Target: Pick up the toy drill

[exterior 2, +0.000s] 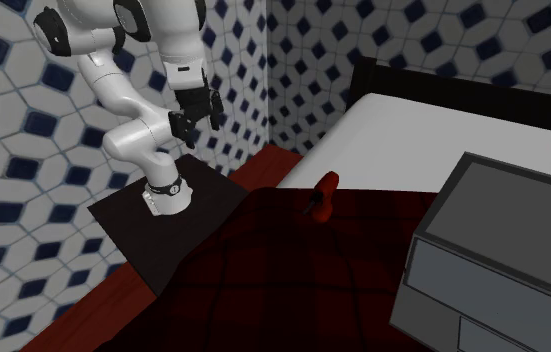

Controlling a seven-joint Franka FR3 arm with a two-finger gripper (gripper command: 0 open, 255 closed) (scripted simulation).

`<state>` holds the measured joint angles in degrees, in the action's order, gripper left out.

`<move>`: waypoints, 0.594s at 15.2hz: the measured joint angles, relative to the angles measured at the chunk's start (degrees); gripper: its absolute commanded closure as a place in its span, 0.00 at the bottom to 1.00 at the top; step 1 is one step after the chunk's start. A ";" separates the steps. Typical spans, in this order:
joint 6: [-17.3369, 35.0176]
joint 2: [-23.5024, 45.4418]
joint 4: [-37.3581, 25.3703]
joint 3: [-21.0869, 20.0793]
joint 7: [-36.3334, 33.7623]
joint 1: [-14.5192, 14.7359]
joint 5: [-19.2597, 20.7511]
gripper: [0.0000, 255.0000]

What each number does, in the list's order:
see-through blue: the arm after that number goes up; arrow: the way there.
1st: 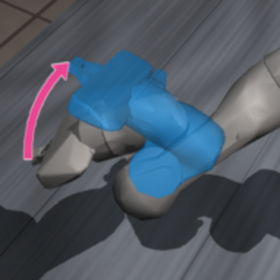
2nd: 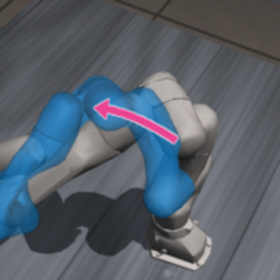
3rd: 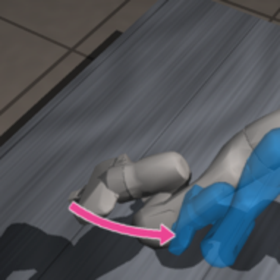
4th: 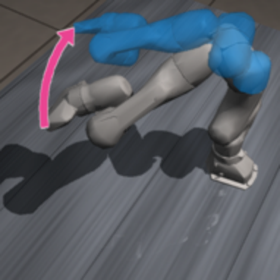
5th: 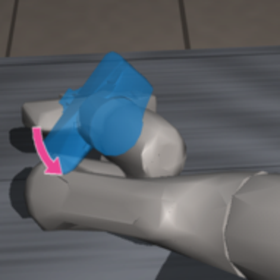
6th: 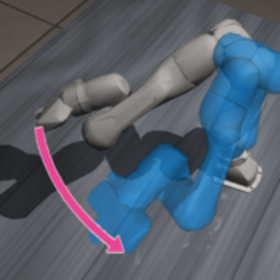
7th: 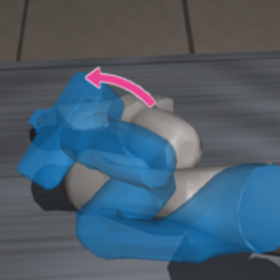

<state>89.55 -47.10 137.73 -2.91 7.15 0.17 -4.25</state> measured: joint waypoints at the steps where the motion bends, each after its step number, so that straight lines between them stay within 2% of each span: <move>1: 0.00 0.00 0.00 0.00 0.00 0.00 0.00 0.00; 4: 1.89 5.16 -2.89 2.27 6.19 1.41 1.21 0.00; 9: 4.97 16.90 -10.59 6.89 21.17 4.83 2.74 0.00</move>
<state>94.52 -30.20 127.14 3.98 28.32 5.00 -1.51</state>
